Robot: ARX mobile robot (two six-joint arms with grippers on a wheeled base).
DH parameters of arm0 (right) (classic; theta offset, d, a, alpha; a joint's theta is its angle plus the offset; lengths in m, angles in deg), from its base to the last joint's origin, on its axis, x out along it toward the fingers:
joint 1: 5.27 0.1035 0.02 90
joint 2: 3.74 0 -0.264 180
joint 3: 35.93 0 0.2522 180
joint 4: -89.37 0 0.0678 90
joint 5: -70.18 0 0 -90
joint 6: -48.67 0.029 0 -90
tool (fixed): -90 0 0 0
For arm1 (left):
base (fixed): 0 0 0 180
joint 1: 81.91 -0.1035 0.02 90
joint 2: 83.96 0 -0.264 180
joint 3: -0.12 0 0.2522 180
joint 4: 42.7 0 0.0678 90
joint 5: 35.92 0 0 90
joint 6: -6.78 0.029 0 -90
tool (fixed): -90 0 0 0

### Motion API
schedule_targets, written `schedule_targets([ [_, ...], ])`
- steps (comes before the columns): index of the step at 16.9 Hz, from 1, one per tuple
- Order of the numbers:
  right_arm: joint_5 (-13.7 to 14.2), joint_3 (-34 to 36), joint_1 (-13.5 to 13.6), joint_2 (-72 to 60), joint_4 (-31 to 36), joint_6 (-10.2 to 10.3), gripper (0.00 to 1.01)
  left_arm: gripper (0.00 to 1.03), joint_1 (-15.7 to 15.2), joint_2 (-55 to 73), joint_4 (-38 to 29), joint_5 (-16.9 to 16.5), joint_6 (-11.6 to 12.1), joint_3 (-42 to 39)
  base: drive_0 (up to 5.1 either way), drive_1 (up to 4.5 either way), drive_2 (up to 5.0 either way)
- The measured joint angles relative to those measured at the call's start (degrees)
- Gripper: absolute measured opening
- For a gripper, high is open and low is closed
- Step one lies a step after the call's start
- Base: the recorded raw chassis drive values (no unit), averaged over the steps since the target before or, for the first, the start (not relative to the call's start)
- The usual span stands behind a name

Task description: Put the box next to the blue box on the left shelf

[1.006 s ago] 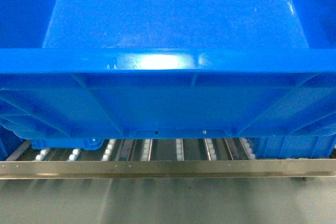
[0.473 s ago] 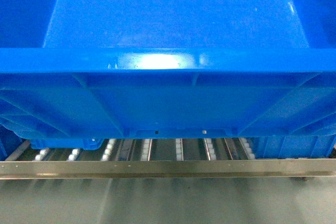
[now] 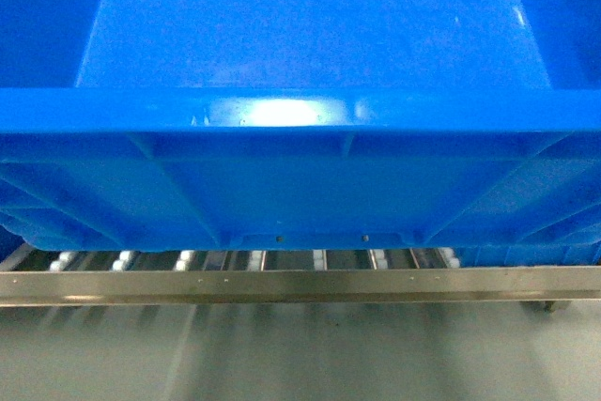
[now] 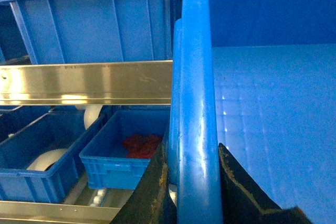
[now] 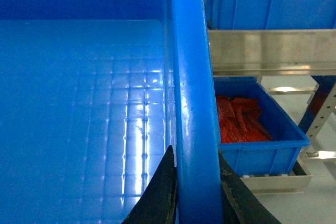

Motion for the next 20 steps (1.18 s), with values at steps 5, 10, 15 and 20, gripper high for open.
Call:
schedule_targets([
  [5, 0.0, 0.0, 0.0, 0.0, 0.0, 0.0, 0.11, 0.18, 0.0, 0.0, 0.0, 0.0, 0.0, 0.0, 0.0, 0.0, 0.0],
  [10, 0.0, 0.0, 0.0, 0.0, 0.1, 0.0, 0.11, 0.18, 0.0, 0.0, 0.0, 0.0, 0.0, 0.0, 0.0, 0.0, 0.0],
  [15, 0.0, 0.0, 0.0, 0.0, 0.1, 0.0, 0.11, 0.18, 0.0, 0.0, 0.0, 0.0, 0.0, 0.0, 0.0, 0.0, 0.0],
  [20, 0.0, 0.0, 0.0, 0.0, 0.1, 0.0, 0.11, 0.18, 0.0, 0.0, 0.0, 0.0, 0.0, 0.0, 0.0, 0.0, 0.0],
])
